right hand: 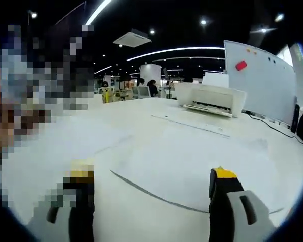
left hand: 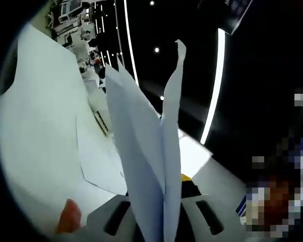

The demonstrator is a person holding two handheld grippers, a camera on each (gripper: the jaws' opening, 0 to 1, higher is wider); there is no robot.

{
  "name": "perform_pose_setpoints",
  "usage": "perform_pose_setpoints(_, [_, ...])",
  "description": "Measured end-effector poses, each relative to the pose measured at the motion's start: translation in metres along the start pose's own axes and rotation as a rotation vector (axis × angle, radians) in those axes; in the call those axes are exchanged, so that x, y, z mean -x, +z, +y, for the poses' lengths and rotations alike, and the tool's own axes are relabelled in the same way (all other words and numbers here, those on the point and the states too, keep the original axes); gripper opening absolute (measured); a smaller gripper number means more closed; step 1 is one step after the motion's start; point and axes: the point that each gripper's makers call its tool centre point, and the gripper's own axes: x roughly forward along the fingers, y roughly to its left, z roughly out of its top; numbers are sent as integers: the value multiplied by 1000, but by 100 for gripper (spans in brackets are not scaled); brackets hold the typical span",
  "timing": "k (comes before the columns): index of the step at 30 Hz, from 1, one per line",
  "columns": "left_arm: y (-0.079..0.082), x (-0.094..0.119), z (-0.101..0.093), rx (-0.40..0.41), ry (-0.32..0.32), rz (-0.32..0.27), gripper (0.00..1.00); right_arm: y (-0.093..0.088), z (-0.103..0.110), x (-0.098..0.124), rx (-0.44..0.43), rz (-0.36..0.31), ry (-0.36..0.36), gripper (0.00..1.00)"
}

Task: Organize the stack of printing papers by aligning and flattening the scattered papers on the table

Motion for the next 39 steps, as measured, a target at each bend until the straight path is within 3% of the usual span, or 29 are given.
perform_pose_setpoints(12, [4, 0, 4, 2, 3, 1, 6, -9, -9, -6, -33, 45, -4, 90])
perform_pose_setpoints(17, [7, 1, 5, 2, 2, 0, 6, -9, -14, -8, -30, 31, -15, 88])
perform_pose_setpoints(27, [15, 2, 9, 2, 0, 1, 6, -7, -18, -10, -30, 30, -24, 76])
perform_pose_setpoints(36, [8, 1, 5, 0, 1, 2, 6, -6, -19, -10, -32, 26, -29, 71])
perform_pose_setpoints(39, [8, 1, 5, 1, 2, 2, 6, -6, -18, -9, -31, 23, -26, 63])
